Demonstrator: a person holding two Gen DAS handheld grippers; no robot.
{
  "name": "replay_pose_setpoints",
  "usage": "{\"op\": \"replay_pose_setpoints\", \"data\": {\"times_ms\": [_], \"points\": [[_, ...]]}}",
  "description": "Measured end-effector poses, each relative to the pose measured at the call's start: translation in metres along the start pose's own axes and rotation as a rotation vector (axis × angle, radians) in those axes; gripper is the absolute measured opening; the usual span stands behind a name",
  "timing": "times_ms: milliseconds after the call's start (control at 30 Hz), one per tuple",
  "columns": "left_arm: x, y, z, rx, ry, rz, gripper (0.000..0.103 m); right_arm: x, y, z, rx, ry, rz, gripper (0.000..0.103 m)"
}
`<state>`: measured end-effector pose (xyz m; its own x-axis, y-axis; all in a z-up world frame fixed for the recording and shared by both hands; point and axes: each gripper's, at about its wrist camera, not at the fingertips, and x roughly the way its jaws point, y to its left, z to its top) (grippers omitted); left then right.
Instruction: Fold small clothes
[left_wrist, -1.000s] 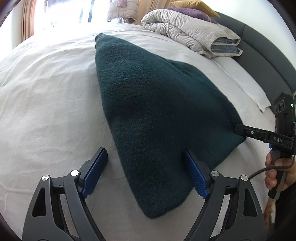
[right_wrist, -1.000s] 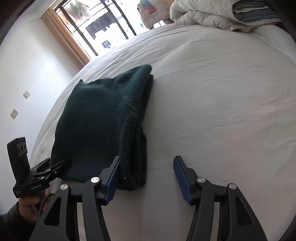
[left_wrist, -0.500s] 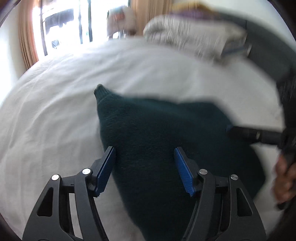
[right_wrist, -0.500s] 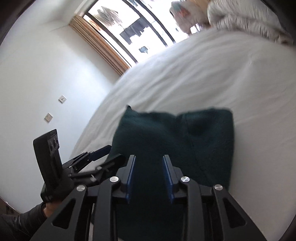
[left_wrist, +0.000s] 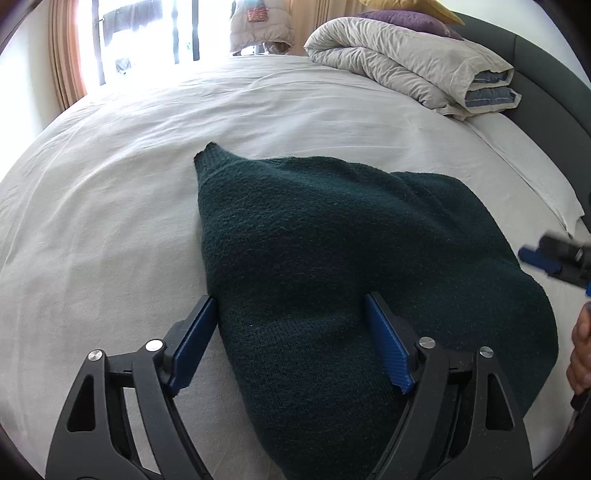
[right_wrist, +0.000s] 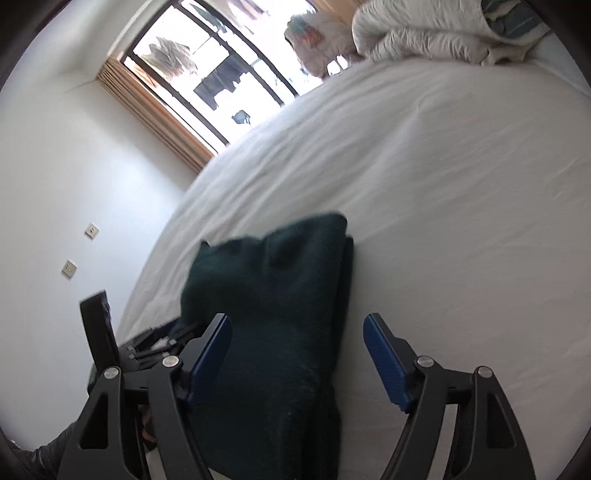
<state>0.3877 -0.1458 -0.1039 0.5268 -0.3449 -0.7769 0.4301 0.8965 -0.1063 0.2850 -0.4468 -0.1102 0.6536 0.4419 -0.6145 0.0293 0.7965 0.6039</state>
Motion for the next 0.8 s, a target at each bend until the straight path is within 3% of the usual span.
{"op": "replay_pose_setpoints", "data": {"times_ms": [67,100,167,300,367,533,567,633,667,700,800], "points": [[0.000,0.004,0.001,-0.025,0.003,-0.005,0.089,0.013,-0.004,-0.005,0.010,0.067,0.004,0.077],[-0.004,0.006,0.001,-0.036,0.001,0.002,0.094,0.028,-0.007,0.000,0.010,0.072,0.006,0.077],[-0.017,0.008,0.002,-0.046,-0.009,0.021,0.094,0.028,-0.009,-0.001,0.009,0.055,0.007,0.078],[-0.059,0.016,0.004,-0.052,-0.136,0.092,0.098,0.029,-0.007,-0.003,0.002,0.063,0.007,0.076],[-0.055,0.030,0.004,-0.114,-0.093,0.020,0.098,0.033,-0.003,-0.006,-0.020,0.090,0.015,0.061],[-0.017,0.047,-0.013,-0.272,0.085,-0.231,0.098,0.039,-0.010,-0.013,0.030,0.092,0.078,0.055],[-0.010,0.045,-0.016,-0.279,0.104,-0.257,0.098,0.040,-0.012,-0.013,0.043,0.091,0.090,0.053],[-0.008,0.039,-0.016,-0.246,0.087,-0.237,0.098,0.040,-0.014,-0.015,0.043,0.093,0.099,0.049],[-0.007,0.036,-0.016,-0.243,0.092,-0.247,0.092,0.040,-0.014,-0.016,0.035,0.096,0.097,0.047],[-0.005,0.036,-0.015,-0.247,0.102,-0.273,0.079,0.043,-0.011,-0.014,0.031,0.099,0.094,0.046],[0.003,0.032,-0.016,-0.268,0.131,-0.330,0.065,0.048,-0.005,-0.015,0.028,0.110,0.069,0.038]]}}
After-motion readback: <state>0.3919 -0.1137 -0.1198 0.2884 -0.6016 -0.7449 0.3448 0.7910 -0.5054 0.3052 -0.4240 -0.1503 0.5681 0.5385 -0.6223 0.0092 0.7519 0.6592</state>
